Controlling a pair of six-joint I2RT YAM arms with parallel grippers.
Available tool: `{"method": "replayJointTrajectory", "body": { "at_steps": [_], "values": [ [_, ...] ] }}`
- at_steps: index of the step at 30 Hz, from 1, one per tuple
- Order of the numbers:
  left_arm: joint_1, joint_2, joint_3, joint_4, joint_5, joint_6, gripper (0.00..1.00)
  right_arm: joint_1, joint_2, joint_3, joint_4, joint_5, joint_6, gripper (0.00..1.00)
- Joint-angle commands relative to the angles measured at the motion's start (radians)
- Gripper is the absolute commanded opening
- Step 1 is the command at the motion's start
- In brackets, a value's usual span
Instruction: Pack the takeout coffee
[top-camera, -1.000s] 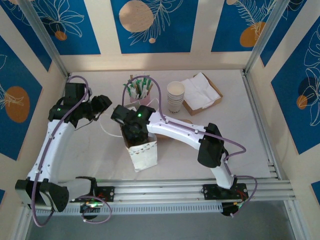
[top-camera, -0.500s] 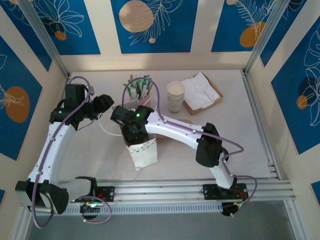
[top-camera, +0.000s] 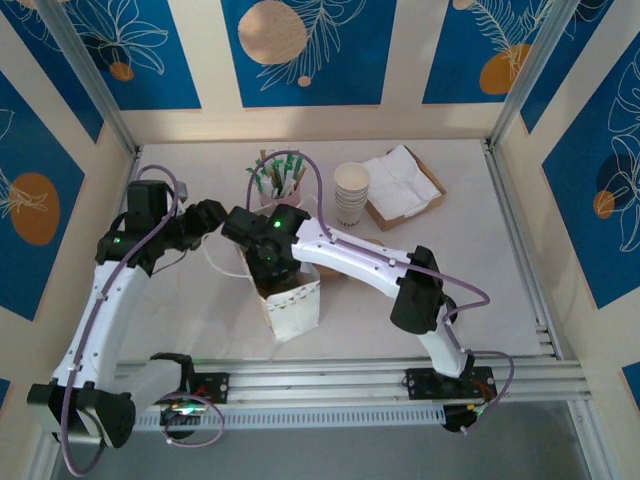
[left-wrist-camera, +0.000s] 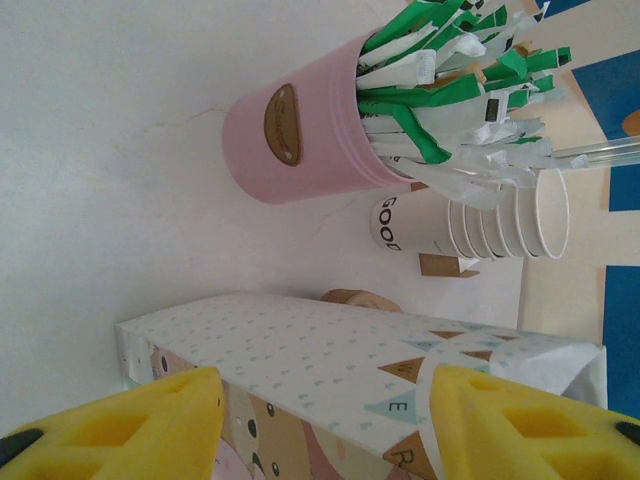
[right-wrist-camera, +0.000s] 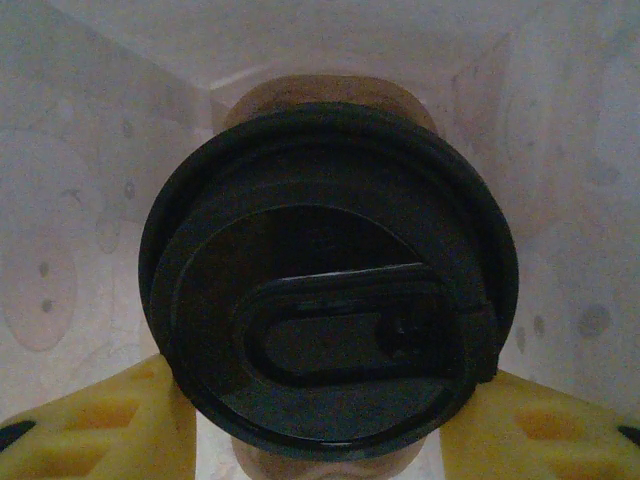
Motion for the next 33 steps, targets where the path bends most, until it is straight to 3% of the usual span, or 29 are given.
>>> {"method": "replayJointTrajectory", "body": {
  "at_steps": [1, 27, 33],
  "values": [
    [-0.001, -0.017, -0.016, 0.000, 0.023, 0.023, 0.57, -0.006, 0.041, 0.005, -0.036, -0.038, 0.019, 0.56],
    [-0.013, -0.084, -0.049, -0.041, 0.036, 0.011, 0.59, -0.009, 0.081, -0.117, -0.002, -0.102, 0.042, 0.55],
    [-0.014, -0.097, -0.031, -0.073, 0.033, 0.014, 0.62, -0.012, 0.075, -0.064, -0.022, -0.093, 0.042, 0.55]
  ]
}}
